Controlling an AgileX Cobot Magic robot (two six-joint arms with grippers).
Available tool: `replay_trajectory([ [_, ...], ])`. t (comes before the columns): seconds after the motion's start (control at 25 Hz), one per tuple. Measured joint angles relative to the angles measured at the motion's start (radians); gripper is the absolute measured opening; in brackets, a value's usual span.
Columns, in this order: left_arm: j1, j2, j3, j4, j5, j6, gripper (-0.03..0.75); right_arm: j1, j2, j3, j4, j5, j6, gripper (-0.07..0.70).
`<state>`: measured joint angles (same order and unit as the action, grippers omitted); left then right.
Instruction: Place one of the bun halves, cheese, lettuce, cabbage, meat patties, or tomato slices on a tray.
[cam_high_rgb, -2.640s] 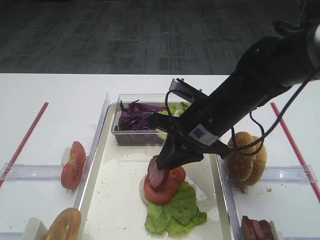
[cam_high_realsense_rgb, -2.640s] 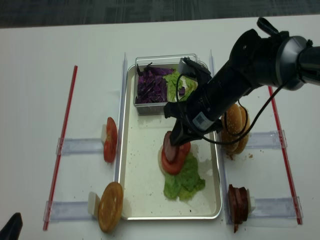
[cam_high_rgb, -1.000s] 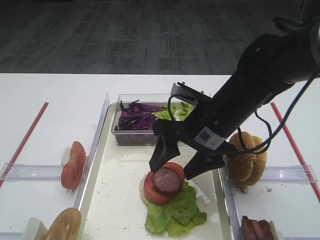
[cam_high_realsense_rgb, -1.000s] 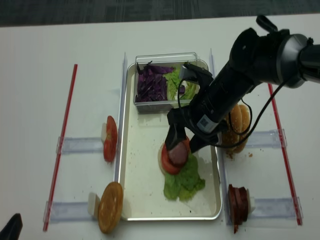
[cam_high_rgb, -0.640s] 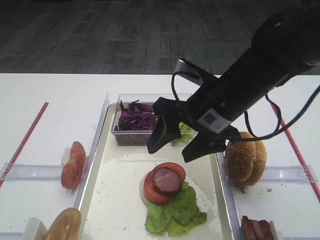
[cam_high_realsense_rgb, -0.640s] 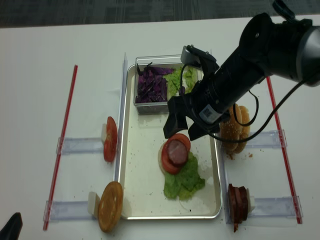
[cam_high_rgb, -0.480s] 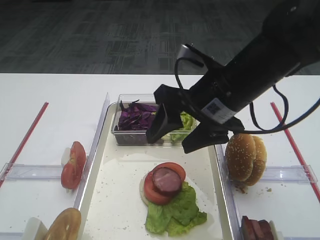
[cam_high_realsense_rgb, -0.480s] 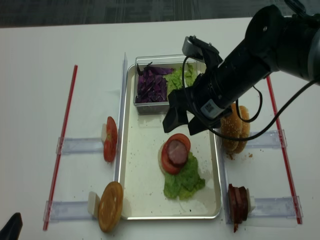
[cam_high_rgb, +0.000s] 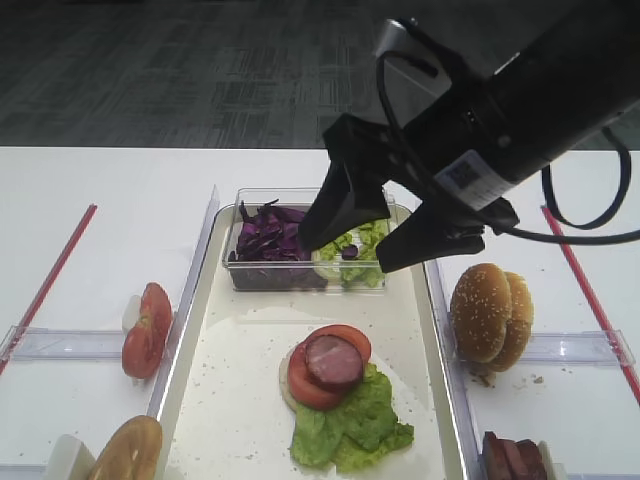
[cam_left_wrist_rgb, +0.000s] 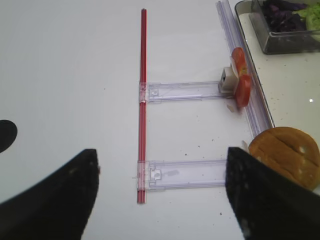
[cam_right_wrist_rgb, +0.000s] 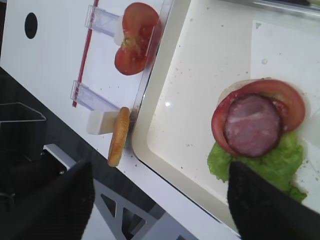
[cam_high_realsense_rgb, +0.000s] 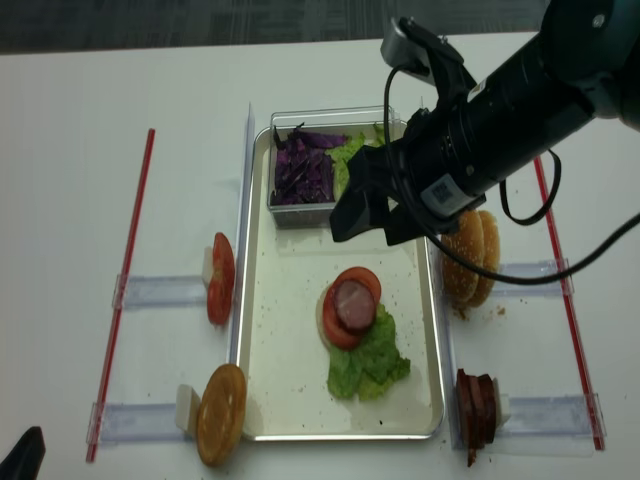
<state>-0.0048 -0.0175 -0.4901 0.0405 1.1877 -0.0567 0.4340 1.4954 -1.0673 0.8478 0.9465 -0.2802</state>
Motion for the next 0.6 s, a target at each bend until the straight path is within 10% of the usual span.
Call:
replay_trajectory([
  [0.6, 0.0, 0.0, 0.0, 0.0, 0.0, 0.0, 0.49, 0.0, -0.046, 0.0, -0.565, 0.038, 0.313, 0.571],
])
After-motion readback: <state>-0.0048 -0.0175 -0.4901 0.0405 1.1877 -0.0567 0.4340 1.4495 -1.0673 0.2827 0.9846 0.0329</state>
